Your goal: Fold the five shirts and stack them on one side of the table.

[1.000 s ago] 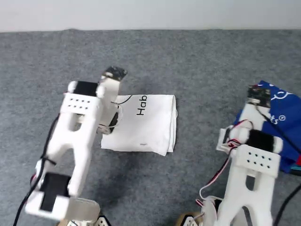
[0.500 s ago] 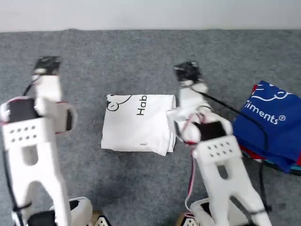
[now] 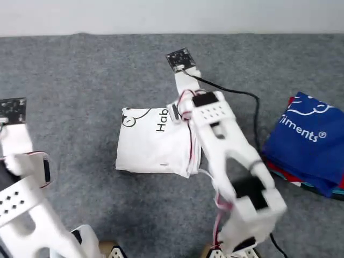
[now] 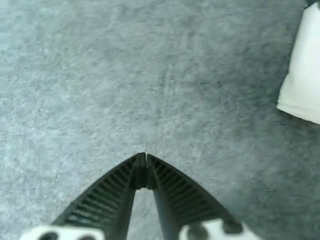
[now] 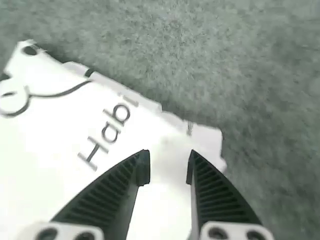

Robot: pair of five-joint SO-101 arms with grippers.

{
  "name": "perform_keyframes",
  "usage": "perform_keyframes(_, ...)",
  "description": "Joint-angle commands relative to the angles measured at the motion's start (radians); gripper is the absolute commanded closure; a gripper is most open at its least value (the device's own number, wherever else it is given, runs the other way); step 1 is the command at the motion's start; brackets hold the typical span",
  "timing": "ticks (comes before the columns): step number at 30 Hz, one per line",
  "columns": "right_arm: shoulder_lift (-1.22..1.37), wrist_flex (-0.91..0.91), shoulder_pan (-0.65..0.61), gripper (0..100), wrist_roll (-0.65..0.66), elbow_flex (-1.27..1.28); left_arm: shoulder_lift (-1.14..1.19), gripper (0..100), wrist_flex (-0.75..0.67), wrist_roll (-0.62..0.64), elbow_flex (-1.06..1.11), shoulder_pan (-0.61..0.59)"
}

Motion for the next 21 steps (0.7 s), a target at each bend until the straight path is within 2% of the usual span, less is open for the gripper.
perform_keyframes(1,0.191,-0.015,0.001,86.3,0.011,-0.236,-0.018,100,0.02,-0.017,-0.004,-0.026)
perform_keyframes(6,0.407,0.051,0.03,86.3,0.011,-0.506,-0.018,100,0.02,-0.017,-0.004,-0.028)
perform_keyframes(11,0.501,0.145,0.058,86.3,0.011,-0.701,-0.018,100,0.02,-0.017,-0.002,-0.028)
perform_keyframes(21,0.433,0.593,-0.021,86.2,0.003,-0.984,-0.017,100,0.02,-0.017,-0.002,-0.028)
